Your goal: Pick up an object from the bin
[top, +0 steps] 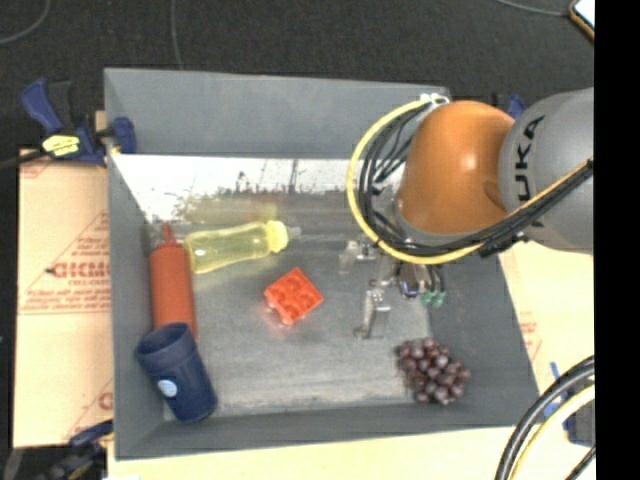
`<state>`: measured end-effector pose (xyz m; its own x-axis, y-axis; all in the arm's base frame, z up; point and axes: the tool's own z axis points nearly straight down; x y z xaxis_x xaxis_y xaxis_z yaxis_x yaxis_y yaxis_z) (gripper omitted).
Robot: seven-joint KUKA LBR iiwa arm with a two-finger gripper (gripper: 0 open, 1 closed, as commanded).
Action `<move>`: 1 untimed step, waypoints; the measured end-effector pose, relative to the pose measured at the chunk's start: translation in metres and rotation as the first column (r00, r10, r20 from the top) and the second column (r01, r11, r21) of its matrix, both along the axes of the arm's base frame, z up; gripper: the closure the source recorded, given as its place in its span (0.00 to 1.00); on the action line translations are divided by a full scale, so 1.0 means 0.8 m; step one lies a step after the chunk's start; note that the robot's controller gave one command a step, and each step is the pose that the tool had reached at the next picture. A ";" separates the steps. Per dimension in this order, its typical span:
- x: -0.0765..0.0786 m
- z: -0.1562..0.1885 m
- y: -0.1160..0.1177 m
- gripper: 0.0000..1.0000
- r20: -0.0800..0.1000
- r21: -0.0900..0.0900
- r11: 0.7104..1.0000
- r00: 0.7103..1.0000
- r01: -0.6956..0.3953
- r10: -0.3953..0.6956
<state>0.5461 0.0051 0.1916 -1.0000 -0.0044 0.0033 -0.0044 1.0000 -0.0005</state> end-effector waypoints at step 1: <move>0.002 0.004 0.000 0.00 0.007 0.000 1.000 1.000 0.000 0.000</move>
Offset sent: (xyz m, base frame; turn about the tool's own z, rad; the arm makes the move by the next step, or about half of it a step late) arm 0.0530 0.0558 -0.1216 -0.0351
